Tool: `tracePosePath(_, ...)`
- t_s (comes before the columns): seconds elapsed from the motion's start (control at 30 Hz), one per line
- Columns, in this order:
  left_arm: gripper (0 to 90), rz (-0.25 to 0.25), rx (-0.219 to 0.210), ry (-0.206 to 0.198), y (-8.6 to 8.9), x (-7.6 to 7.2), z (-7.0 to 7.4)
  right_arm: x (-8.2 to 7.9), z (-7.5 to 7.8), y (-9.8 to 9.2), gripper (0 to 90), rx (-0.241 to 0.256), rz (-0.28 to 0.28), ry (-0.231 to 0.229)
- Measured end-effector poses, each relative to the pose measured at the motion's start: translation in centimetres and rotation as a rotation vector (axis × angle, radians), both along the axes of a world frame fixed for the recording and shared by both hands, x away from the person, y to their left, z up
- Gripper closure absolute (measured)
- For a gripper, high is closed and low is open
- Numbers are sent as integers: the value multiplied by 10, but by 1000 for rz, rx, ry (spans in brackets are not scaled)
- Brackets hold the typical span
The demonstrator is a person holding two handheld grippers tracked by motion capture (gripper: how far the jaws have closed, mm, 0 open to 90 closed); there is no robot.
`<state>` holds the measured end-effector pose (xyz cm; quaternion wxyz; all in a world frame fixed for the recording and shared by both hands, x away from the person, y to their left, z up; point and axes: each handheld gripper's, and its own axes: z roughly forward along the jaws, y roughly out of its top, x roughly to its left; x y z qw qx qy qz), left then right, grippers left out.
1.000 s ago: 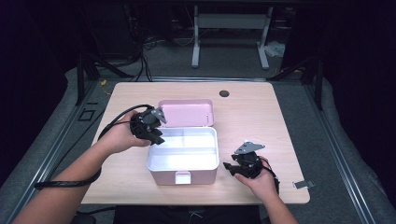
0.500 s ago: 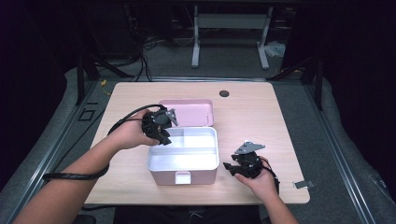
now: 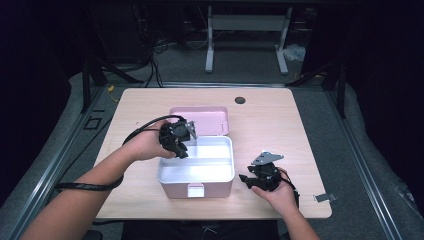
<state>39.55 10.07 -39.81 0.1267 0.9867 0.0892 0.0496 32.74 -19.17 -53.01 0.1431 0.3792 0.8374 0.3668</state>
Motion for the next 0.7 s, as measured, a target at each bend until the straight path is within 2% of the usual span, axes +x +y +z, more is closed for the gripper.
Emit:
tracePosePath(0.17,758,-19,14,25,-7,-2,-3,0,0,1,506,-3,-2,-1)
tracePosePath(0.37,787,-40,41,31,-16,-3,-7,0,0,1,506,-4,3,2)
tracePosePath(0.43,799,-41,39,45,-19,-3,-8,0,-1,1,506,-4,5,3)
tracePosePath(0.7,823,-54,55,58,-26,0,-16,0,-2,2,506,-6,12,9)
